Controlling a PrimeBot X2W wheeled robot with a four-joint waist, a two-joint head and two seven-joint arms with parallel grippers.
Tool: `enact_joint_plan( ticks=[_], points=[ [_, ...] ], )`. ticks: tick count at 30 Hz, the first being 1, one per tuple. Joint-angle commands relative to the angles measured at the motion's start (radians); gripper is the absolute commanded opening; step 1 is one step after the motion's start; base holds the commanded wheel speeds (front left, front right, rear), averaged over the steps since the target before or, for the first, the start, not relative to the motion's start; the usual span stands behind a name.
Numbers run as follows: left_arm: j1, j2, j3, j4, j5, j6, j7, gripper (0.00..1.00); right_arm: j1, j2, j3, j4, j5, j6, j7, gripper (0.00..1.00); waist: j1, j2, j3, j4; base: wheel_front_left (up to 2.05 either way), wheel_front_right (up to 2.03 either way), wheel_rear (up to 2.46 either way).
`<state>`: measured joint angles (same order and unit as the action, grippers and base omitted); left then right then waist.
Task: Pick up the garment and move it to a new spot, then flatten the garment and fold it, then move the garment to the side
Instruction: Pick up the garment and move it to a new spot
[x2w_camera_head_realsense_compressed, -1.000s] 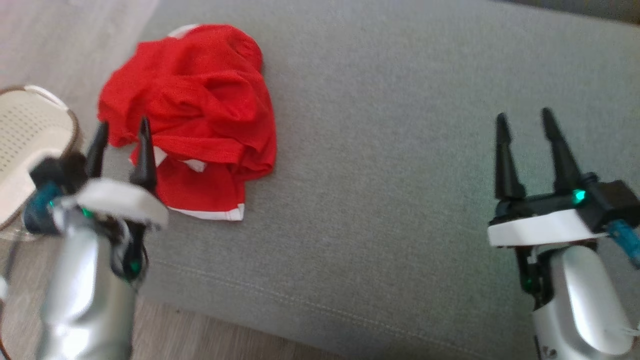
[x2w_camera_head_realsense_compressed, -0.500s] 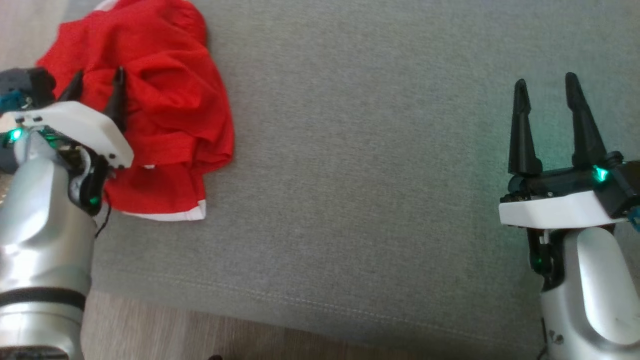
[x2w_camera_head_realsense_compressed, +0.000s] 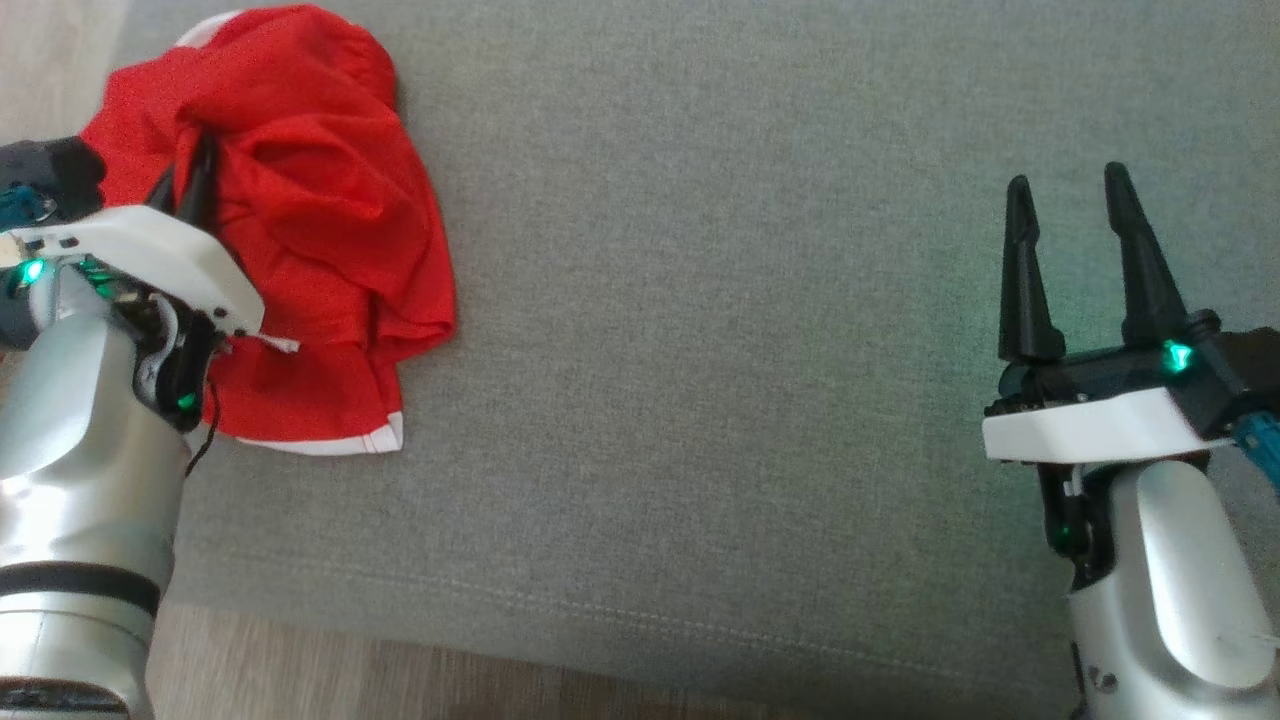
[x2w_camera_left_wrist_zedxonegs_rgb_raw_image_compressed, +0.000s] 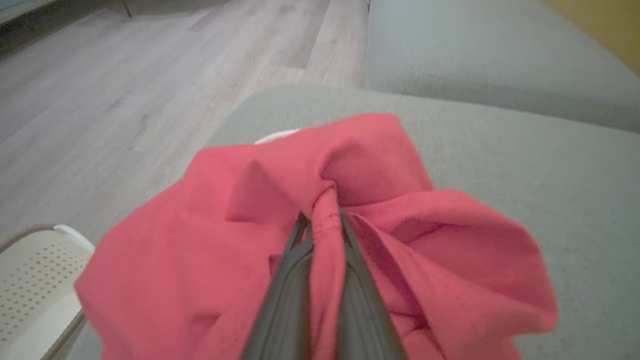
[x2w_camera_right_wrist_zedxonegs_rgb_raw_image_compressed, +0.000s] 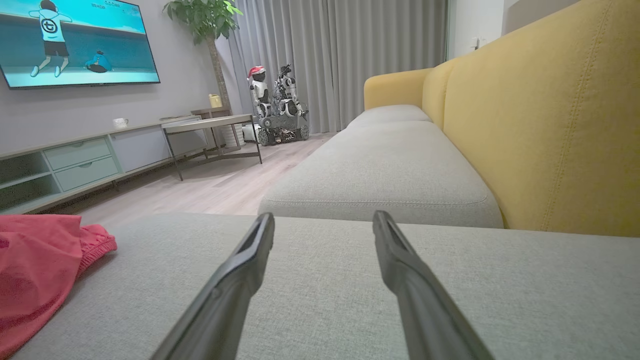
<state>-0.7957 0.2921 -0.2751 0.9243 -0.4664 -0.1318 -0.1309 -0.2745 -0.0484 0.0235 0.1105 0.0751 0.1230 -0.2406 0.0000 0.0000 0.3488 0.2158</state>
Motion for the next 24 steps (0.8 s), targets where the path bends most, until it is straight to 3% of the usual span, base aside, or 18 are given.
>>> enact_joint_plan(
  ticks=[1, 8, 14, 24],
  points=[
    [-0.045, 0.051, 0.028, -0.033, -0.018, 0.001, -0.020, 0.00, -0.002, -0.002, 0.029, -0.023, 0.010, 0.008, -0.011, 1.00, 0.0000, 0.0000, -0.022, 0.007, 0.00, 0.00, 0.00],
    [-0.037, 0.055, 0.040, -0.154, -0.117, 0.001, -0.096, 0.00, 0.011, -0.002, 0.046, 0.017, 0.047, 0.008, -0.019, 1.00, 0.0000, 0.0000, -0.108, 0.000, 0.00, 0.00, 0.00],
    [-0.045, 0.041, 0.061, -0.368, -0.132, 0.016, -0.120, 0.00, 0.022, -0.002, 0.050, 0.026, 0.086, 0.008, -0.021, 1.00, 0.0000, 0.0000, -0.176, -0.044, 0.00, 0.00, 0.00],
    [-0.062, -0.040, -0.032, -0.613, -0.117, 0.052, -0.007, 0.00, 0.024, -0.002, 0.058, -0.008, 0.111, 0.008, -0.021, 1.00, 0.0000, 0.0000, -0.187, -0.171, 0.00, 0.00, 0.00]
  ],
)
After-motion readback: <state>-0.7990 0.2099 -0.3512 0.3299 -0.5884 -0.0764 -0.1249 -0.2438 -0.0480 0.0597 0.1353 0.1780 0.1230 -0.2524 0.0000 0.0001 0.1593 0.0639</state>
